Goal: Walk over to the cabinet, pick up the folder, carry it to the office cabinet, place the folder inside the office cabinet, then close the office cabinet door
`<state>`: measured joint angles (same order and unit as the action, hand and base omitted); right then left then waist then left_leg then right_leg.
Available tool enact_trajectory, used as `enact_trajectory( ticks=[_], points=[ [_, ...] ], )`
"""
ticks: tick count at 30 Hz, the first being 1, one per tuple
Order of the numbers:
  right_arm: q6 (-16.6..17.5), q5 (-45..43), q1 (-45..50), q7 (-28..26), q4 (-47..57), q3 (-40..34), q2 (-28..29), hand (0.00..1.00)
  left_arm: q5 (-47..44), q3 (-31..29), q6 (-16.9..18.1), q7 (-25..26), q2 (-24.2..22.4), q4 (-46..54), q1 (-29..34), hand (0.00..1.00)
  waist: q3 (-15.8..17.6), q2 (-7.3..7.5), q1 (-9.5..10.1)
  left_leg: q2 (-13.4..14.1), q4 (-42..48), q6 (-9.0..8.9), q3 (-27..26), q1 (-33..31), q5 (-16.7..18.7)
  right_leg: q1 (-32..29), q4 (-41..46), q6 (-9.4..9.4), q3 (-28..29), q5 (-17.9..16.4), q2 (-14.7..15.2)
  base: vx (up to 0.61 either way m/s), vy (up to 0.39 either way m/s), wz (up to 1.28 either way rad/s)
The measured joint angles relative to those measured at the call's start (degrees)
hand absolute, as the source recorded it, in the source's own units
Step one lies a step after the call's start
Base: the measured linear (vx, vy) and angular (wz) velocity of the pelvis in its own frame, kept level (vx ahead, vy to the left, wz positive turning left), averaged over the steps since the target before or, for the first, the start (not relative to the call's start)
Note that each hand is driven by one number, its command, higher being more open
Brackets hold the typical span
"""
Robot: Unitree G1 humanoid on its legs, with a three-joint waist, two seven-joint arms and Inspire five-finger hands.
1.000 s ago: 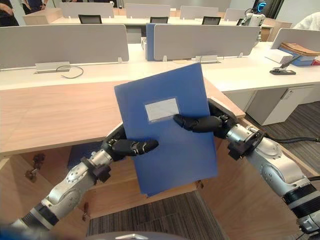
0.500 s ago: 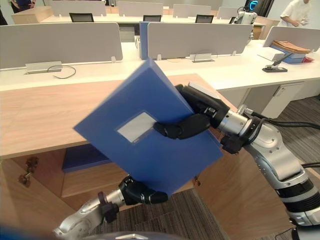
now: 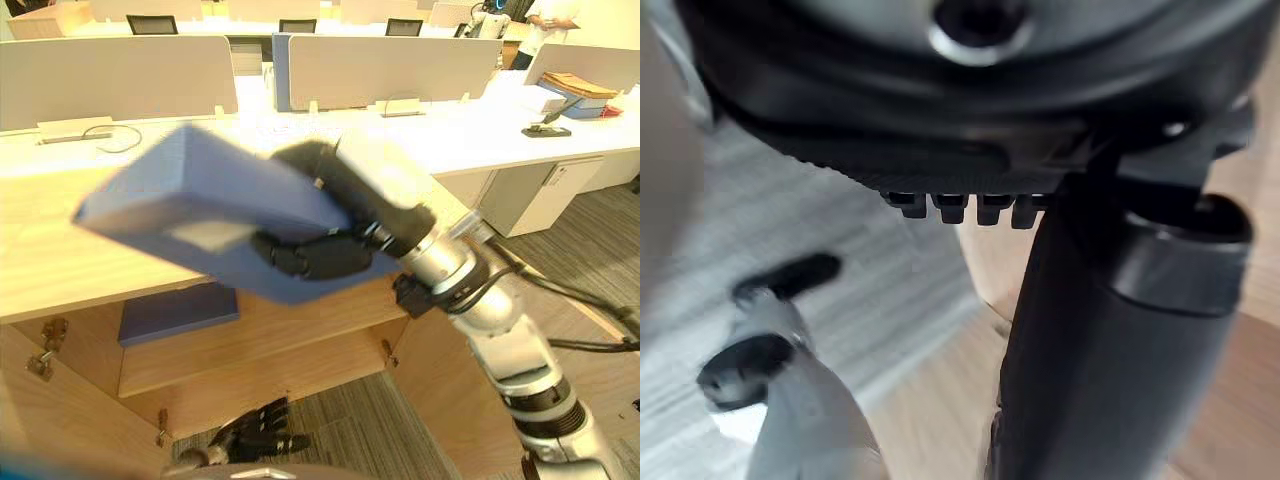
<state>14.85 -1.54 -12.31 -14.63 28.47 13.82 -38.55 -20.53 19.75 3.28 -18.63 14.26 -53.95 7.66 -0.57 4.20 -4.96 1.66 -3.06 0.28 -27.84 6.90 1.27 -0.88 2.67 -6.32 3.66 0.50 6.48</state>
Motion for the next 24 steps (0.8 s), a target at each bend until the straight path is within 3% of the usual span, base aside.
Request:
enact_trajectory(
  ticks=[2,7,11,18,21,24],
  points=[
    [-0.4,2.1,2.4,-1.8,-3.6,7.3,-1.5,0.0,3.7,-6.0,0.4,2.3,-0.6,-6.6,-1.0,1.0,0.5,0.1,0.17,-0.2,-0.3,0.22,0.4,0.0,-0.2,0.1,-0.1,0.0,-0.4,0.0,0.2,0.0,-0.001,0.11],
    [-2.7,4.7,4.3,-5.7,-12.8,16.8,-5.1,0.0,10.6,-14.1,0.4,6.8,-1.4,-10.7,-2.2,1.0,1.7,-0.17,0.74,-1.0,-1.1,0.83,1.9,0.1,-0.6,0.7,-0.2,-0.15,-1.8,-0.1,1.2,-0.01,0.013,0.15],
    [-3.8,8.0,4.3,-6.5,-15.5,17.3,-6.9,0.0,15.9,-19.0,0.5,8.8,-1.7,-11.8,-2.1,1.0,2.1,-0.2,1.36,-1.6,-1.3,0.88,2.8,0.2,-0.6,1.3,-0.3,-0.23,-2.6,-0.2,1.7,-0.01,0.018,0.12],
    [-3.3,10.6,4.2,-6.1,-17.6,18.6,-6.9,0.0,17.8,-22.3,0.7,9.9,-2.2,-12.7,1.5,1.0,2.5,-0.75,1.77,-1.9,-1.1,1.17,5.0,-0.2,-0.8,2.2,-1.0,-0.38,-4.9,-0.5,2.1,-0.01,0.004,0.15],
    [-3.2,12.3,4.6,-6.1,-25.0,20.4,-5.2,0.0,18.0,-22.9,1.7,10.6,-2.7,-12.5,1.4,1.0,2.9,-1.08,3.24,-1.9,-1.1,1.28,5.5,-0.3,-1.0,2.3,-1.1,-0.34,-5.5,-0.6,2.1,-0.02,-0.007,0.11],
    [-4.5,13.6,5.3,-5.2,-37.0,19.3,-0.1,0.0,18.6,-23.5,1.7,11.8,-3.2,-12.1,1.4,1.0,3.9,-1.38,3.28,-2.0,-1.1,1.32,7.0,-0.4,-1.3,3.2,-1.6,-0.32,-7.2,-0.7,2.4,-0.02,-0.014,0.27]
  ],
)
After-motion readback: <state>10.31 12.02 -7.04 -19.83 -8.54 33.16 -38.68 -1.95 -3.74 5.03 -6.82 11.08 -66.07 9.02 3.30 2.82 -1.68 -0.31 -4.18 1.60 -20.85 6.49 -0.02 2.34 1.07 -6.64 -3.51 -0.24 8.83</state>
